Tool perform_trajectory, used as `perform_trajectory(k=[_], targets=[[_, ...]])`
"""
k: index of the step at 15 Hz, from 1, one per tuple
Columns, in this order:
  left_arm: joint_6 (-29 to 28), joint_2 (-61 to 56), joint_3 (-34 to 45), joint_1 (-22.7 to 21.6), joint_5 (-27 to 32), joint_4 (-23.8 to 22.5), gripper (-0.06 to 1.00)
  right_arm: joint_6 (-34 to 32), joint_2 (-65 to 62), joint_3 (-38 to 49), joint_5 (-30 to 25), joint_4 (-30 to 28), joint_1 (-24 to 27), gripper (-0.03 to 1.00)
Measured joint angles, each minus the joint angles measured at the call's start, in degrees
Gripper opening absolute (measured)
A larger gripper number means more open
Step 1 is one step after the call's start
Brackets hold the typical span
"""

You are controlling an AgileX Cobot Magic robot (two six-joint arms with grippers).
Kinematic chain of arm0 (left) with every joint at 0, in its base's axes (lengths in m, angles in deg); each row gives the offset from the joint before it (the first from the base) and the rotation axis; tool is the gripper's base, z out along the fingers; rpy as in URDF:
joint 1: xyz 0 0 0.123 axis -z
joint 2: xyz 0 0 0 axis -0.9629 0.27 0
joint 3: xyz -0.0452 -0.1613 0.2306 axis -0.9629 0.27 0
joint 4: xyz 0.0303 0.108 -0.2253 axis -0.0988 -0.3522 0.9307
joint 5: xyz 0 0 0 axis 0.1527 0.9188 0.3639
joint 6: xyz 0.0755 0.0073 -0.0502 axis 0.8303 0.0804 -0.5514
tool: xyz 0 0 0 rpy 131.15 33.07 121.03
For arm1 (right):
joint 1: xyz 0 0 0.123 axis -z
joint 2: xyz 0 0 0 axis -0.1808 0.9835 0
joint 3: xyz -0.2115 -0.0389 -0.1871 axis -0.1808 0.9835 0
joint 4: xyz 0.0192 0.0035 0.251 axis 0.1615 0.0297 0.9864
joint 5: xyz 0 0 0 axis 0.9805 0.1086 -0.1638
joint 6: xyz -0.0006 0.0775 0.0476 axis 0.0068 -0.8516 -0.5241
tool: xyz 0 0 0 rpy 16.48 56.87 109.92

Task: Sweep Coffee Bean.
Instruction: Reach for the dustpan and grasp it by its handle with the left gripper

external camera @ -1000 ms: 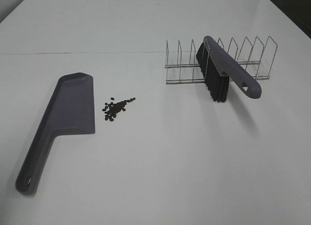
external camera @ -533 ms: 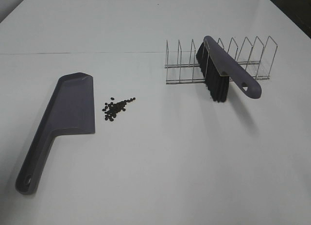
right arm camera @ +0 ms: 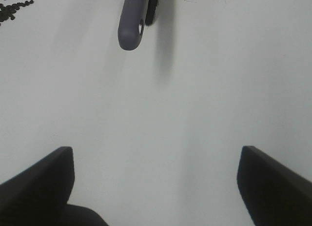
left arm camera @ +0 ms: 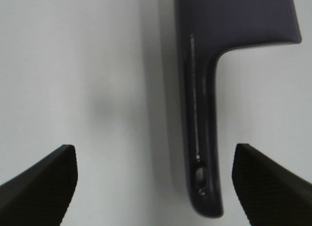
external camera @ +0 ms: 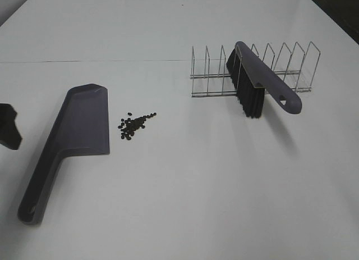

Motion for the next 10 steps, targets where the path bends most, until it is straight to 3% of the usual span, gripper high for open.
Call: perform_trajectory(k=[4,10], targets=[[-7.45,9.28,-1.83,3.55,-4.01,0.46,0.79,0.00,0.00,0.00,0.00,0.06,0.00,0.77],[-8.25,17.48,-2.12,3.55,-11.00,4.35,0.79,0.00,0.00,0.00,0.06,0.06,0.00,0.77]])
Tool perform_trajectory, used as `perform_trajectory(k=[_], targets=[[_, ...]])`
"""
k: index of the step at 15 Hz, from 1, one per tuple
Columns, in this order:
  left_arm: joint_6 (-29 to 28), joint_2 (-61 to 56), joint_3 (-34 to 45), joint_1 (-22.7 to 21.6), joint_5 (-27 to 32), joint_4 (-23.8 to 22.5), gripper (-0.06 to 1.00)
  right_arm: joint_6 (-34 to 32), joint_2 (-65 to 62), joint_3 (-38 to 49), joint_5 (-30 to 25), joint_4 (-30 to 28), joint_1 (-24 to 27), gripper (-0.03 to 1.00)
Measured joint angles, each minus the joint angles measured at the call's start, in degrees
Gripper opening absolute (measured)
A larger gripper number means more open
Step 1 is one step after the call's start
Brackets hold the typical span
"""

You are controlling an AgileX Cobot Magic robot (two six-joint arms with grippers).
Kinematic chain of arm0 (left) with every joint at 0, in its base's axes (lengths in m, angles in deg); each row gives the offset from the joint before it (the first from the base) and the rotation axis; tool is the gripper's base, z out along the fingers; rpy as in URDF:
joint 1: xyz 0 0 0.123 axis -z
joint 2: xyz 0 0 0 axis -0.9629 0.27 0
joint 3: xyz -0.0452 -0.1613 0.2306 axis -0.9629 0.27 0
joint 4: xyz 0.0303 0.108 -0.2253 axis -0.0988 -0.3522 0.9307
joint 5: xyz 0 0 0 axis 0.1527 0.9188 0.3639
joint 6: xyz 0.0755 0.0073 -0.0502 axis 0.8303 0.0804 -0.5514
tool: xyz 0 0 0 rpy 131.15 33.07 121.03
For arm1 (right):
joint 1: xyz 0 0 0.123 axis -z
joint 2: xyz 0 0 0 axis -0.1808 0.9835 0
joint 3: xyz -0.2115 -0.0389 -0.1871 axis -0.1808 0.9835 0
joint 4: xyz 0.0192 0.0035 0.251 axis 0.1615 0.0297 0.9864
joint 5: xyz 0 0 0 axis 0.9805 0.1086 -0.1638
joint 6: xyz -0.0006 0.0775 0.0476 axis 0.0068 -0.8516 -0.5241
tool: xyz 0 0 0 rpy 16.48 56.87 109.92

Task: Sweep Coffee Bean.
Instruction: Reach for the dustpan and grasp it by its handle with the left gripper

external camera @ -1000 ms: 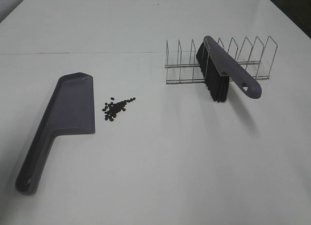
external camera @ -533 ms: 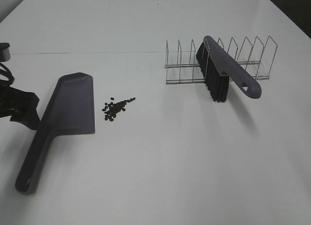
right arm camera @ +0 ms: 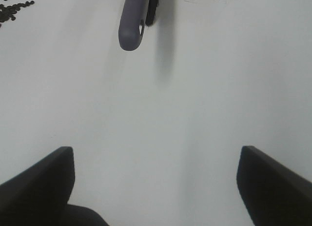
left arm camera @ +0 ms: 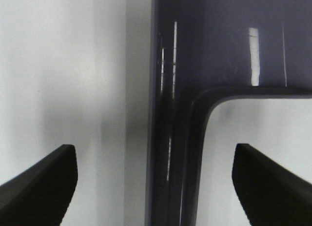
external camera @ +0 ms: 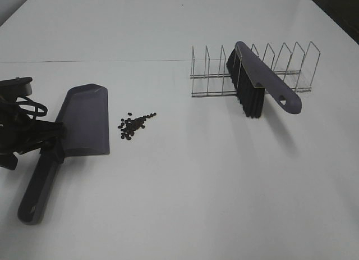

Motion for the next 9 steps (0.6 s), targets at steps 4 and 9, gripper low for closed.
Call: perform_trajectory(k=[4,9], targets=[[0.00,4.76,-2.01,1.03,-0.34,0.23,0.79,0.00,0.00,0.00,0.00,0.00,0.00,0.77],[0.17,6.02,-2.92,1.60,0.29,-0.97,0.73,0.00,0.00,0.00,0.00,0.06,0.00,0.77]])
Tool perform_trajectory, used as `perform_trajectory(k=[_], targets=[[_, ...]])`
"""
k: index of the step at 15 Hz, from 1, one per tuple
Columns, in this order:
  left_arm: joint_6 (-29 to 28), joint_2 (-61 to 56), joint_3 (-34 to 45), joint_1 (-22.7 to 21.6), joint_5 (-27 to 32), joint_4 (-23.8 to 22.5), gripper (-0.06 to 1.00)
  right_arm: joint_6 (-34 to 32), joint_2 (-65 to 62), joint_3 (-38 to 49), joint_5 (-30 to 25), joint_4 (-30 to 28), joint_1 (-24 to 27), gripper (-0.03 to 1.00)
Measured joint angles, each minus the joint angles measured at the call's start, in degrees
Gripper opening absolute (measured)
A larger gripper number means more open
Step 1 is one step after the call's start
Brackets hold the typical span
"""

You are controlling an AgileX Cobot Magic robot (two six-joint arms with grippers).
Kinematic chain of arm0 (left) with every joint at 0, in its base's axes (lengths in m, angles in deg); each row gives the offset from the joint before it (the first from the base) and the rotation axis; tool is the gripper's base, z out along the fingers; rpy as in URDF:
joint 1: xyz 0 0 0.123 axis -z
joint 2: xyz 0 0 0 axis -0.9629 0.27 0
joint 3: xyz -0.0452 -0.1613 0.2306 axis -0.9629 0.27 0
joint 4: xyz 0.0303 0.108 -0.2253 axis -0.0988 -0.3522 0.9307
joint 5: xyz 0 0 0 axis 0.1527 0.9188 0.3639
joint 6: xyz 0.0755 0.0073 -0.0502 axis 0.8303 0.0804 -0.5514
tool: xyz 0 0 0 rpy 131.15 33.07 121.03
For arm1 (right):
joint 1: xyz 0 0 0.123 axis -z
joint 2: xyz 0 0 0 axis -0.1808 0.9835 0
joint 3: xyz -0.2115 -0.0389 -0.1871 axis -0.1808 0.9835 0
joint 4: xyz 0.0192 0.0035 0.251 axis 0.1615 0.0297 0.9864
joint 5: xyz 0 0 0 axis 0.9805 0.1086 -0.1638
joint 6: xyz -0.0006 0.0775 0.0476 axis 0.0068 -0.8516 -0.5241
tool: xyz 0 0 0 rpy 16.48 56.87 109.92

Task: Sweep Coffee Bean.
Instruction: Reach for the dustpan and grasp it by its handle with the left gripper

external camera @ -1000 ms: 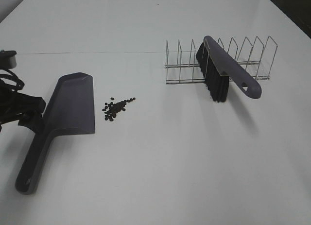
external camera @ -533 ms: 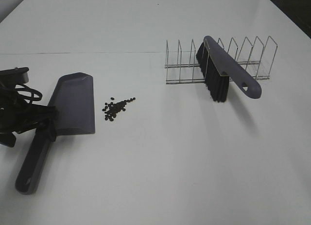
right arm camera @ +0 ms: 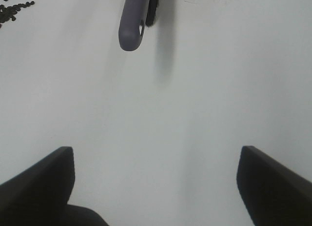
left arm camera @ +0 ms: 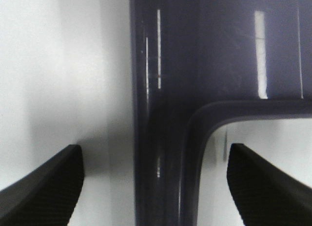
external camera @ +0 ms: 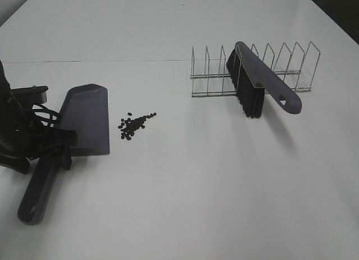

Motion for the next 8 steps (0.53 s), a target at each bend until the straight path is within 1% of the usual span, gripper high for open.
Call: perform_trajectory(k=[1,3,4,7,8], targets=[[0.00,0.17,-0.11,0.00,0.23,-0.63,0.70,0.00,0.00,0.00,0.06,0.00,0.00,0.77],[0.00,0.34,-0.11,0.00,0.40,-2.12,0.57,0.00,0.00,0.00,0.17,0.00,0.00,0.77],[0.00,0.40,-0.11,0.00,0.46,-3.21,0.32,0.00,0.00,0.00,0.23,0.00,0.00,0.77],[0.00,0.40,-0.11,0.00,0.57,-5.16,0.33,0.00,0.00,0.00,0.23,0.06,0.00,0.77],[0.00,0.40,-0.11,0.00,0.63,-6.82,0.33,0.00,0.00,0.00,0.23,0.06,0.00,0.77]])
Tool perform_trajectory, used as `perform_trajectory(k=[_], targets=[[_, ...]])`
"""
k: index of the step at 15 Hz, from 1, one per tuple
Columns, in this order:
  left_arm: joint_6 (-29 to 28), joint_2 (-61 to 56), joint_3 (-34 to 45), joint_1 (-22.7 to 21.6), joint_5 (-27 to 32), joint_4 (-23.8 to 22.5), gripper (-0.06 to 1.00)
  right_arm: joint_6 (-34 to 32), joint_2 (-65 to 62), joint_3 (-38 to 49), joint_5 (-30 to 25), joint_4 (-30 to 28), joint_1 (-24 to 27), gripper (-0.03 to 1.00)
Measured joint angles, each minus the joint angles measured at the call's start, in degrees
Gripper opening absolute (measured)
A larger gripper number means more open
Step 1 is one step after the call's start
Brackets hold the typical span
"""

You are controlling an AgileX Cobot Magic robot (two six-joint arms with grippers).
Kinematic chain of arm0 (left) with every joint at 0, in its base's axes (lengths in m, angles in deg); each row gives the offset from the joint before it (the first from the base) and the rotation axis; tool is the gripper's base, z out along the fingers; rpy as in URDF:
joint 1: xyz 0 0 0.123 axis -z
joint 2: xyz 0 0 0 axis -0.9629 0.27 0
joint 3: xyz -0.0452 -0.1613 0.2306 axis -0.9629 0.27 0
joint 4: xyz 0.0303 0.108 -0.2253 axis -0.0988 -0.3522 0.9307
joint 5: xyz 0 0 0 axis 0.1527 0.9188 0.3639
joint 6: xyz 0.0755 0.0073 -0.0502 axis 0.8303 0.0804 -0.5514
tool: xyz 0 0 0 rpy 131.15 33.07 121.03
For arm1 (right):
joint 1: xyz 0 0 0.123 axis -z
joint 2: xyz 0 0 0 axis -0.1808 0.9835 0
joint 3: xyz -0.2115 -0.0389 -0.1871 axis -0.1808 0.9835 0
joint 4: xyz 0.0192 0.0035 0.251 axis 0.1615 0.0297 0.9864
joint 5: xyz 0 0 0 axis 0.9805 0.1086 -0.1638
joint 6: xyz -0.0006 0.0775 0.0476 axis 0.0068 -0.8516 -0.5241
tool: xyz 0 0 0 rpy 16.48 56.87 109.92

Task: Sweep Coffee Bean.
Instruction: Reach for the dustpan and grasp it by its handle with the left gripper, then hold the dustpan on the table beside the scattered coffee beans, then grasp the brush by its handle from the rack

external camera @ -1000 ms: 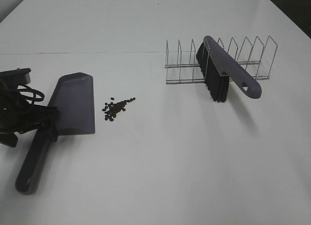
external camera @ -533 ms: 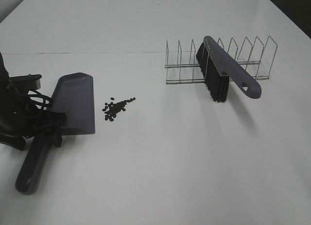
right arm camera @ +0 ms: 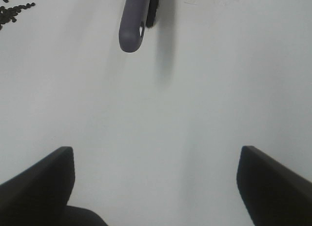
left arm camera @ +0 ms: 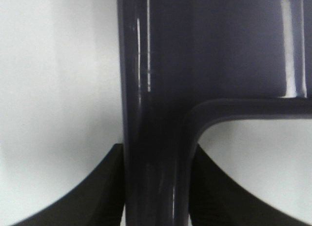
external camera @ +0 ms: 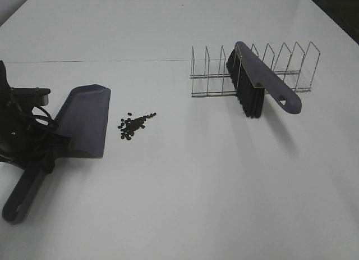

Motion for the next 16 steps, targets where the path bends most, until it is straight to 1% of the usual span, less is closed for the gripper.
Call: perform_trajectory(k=[3,5,9,12,13,16], targets=[[-1.09,0.00,0.00,0.00,1.15,-4.87,0.33,0.00,0.00,0.00,0.00,0.06,0.00,0.77],[-2.52,0.00,0.00,0.00,1.60,-6.76,0.33,0.00,0.11,-0.63,0.00,0.23,0.00,0.77],[-2.98,0.00,0.00,0.00,1.78,-8.02,0.33,-0.46,6.99,-11.46,-0.86,0.29,0.00,0.77],[-2.98,0.00,0.00,0.00,1.78,-8.31,0.33,-0.52,17.53,-22.46,-5.44,0.29,0.00,0.77],[-2.98,0.00,0.00,0.00,1.78,-8.31,0.33,-0.52,19.77,-24.58,-6.53,0.29,0.00,0.76],[-2.98,0.00,0.00,0.00,1.78,-8.42,0.33,-0.23,32.26,-36.10,-12.43,0.29,0.00,0.71]])
